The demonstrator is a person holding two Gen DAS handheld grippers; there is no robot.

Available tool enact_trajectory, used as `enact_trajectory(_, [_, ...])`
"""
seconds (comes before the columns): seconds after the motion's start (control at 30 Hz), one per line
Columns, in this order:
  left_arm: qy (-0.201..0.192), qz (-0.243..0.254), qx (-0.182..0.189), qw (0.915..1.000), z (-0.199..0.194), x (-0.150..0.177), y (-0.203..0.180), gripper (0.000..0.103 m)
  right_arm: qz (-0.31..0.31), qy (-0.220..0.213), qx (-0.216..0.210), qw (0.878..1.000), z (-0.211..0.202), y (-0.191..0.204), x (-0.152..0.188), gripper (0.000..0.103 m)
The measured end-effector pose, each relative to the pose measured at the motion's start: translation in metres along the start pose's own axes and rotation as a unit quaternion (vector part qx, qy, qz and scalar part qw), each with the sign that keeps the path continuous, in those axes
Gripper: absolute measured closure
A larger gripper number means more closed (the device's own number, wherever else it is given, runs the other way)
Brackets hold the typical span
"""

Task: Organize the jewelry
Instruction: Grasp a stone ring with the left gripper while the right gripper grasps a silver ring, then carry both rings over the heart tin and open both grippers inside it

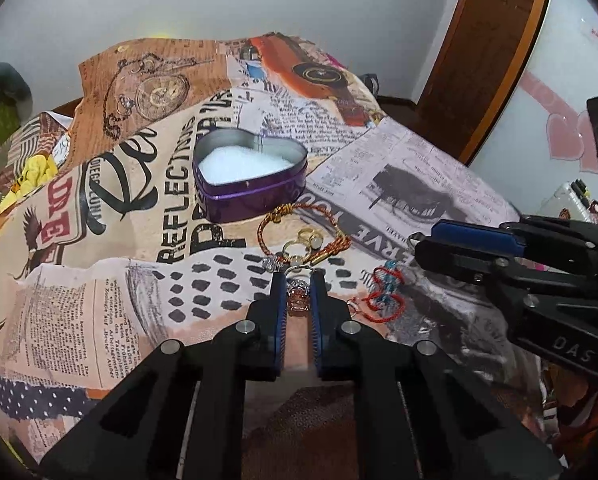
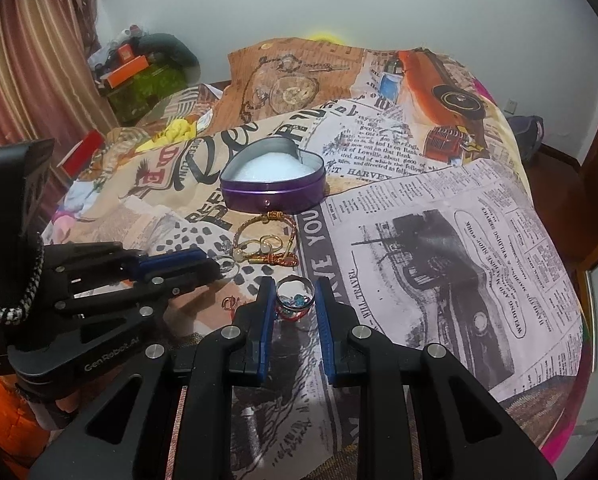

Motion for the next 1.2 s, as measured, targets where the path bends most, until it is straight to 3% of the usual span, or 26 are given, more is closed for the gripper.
enact_trajectory(0.7, [-0.110,-0.019,-0.024,0.9934,-0.055,-0.054,0.019,0.093,-0.004,-0.089,0.008,0.996,-0.023,0.004,-0.052,0.085])
enact_trajectory(0.97, [-0.128,-0.020,-0.039,0.9908,-0.045,-0.073,0.028,0.093,-0.011,-0.101,0.006,0.995,-0.008,0.003,-0.071,0.085])
enact_trajectory(1.2, [-0.112,-0.026,-0.037,0.9926,-0.021,-0.078,0.035,0.093,-0.012,-0.080,-0.003,0.997,0.020,-0.001,-0.076,0.085])
Point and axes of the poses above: each gripper's, at about its wrist camera, not at the fingertips, and z roughly the way its jaws point, y to its left, x to its underside, the point moved 1 cm from there along z, roughly the way its jaws point, and after that the axes turned 2 degrees about -y, right-handed, at the moved point
